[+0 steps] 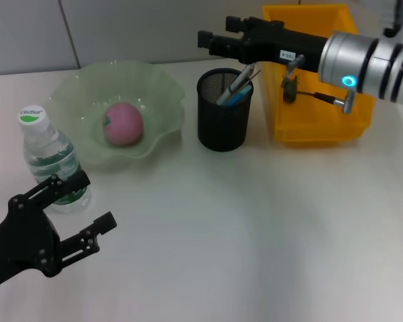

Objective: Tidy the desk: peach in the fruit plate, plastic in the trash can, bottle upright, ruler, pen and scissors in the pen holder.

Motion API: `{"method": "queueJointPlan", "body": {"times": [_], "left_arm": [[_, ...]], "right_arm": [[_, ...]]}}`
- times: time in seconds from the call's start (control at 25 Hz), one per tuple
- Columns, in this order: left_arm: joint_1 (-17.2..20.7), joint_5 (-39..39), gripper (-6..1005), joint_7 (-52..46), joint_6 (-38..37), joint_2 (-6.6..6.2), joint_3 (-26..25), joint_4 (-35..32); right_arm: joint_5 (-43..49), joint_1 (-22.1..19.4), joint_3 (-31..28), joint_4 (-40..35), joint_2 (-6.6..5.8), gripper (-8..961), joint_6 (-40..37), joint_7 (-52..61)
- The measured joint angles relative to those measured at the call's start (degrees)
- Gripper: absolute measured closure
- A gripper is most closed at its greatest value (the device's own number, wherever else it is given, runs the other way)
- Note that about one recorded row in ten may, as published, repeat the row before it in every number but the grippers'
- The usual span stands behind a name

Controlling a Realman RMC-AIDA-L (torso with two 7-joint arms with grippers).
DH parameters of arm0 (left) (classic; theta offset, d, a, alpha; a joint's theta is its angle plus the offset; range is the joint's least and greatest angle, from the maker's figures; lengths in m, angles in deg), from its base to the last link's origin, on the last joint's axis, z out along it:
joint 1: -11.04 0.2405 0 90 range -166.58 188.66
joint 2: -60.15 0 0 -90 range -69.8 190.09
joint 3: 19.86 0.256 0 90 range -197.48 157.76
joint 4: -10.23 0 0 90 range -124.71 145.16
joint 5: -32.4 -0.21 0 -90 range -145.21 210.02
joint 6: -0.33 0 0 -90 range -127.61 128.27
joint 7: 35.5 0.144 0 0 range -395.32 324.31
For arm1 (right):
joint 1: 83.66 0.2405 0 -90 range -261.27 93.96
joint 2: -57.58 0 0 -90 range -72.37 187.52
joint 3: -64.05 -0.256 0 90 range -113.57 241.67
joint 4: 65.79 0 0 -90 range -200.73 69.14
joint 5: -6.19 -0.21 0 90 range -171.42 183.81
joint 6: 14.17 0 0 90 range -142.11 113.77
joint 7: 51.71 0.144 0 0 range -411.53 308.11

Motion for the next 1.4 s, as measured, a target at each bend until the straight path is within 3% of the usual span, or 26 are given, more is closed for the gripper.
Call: {"method": "queueJointPlan", "body": {"times": [0.28, 0.56, 0.68, 0.76, 0.92, 1.4], "left_arm": [[-0.36, -0.63, 214, -1.78, -0.14, 0.03, 1.79, 0.22], [-1.45, -0.73, 214, -8.75, -0.66, -0.66, 11.33, -2.86], [-1.72, -0.73, 214, -10.22, -0.65, -0.73, 12.60, -3.54], [-3.10, -0.73, 214, -15.12, -0.11, -1.03, 18.09, -5.72], [-4.97, -0.85, 214, -19.03, 1.31, -1.43, 21.70, -6.39], [-6.12, -1.66, 214, -19.52, 2.33, -1.58, 21.59, -6.96]], "right_arm": [[-3.45, -7.43, -0.32, -3.50, -0.85, 143, -16.66, 1.60], [4.95, -13.48, -0.13, -3.27, -4.88, 138, -33.95, 3.80], [11.12, -14.57, -0.21, -2.45, -5.72, 138, -36.06, 3.79], [14.70, -14.92, -0.22, -2.32, -5.80, 138, -36.28, 3.58], [20.31, -15.03, -0.20, -2.30, -5.58, 138, -36.37, 3.29], [21.94, -14.64, -0.40, -2.55, -5.39, 138, -36.02, 1.28]]}}
